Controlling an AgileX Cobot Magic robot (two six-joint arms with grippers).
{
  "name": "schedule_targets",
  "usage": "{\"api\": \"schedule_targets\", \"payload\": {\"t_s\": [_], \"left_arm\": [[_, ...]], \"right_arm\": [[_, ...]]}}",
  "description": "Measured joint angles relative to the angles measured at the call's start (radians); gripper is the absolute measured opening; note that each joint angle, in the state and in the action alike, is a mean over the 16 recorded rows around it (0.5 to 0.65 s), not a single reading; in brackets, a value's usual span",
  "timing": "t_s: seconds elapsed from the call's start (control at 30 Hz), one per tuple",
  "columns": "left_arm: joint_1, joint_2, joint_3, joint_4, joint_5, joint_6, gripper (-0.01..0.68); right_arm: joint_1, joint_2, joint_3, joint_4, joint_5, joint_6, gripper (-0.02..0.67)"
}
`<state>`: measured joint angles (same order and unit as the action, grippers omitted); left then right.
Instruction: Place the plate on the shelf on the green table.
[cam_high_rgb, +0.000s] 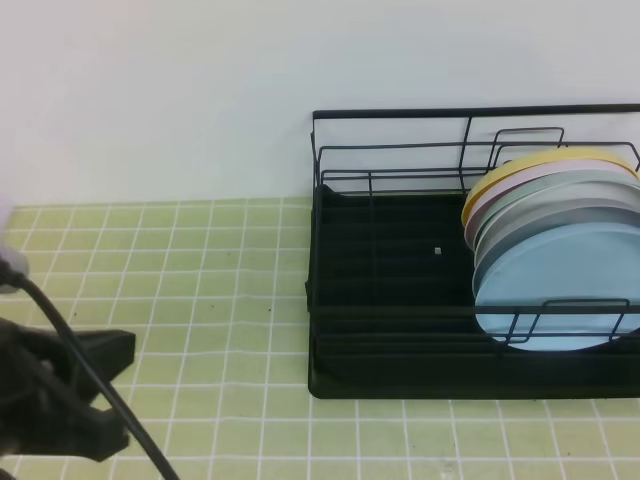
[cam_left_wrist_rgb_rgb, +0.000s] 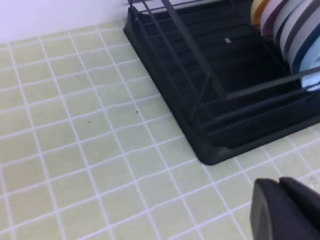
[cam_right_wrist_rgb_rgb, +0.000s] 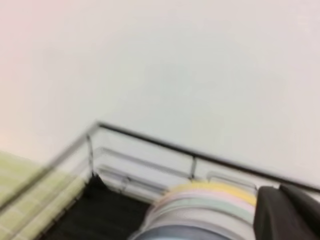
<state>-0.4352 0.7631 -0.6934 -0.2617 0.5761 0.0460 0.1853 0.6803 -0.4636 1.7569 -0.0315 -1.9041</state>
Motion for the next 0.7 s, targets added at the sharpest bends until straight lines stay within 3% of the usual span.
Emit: {"api": "schedule_targets", "payload": {"t_s": [0.37,0.7], "left_arm": [[0.0,0.0,0.194,-0.162,-0.252,0.047,0.0],[0.0,0.0,0.248,-0.207,-0.336,0.059,0.0]], "right_arm": [[0.0,-0.453,0.269,-0.002,0.063,0.115,-0.002],[0.0,-0.585,0.409,-0.003,0.05,0.132,-0.002]]}}
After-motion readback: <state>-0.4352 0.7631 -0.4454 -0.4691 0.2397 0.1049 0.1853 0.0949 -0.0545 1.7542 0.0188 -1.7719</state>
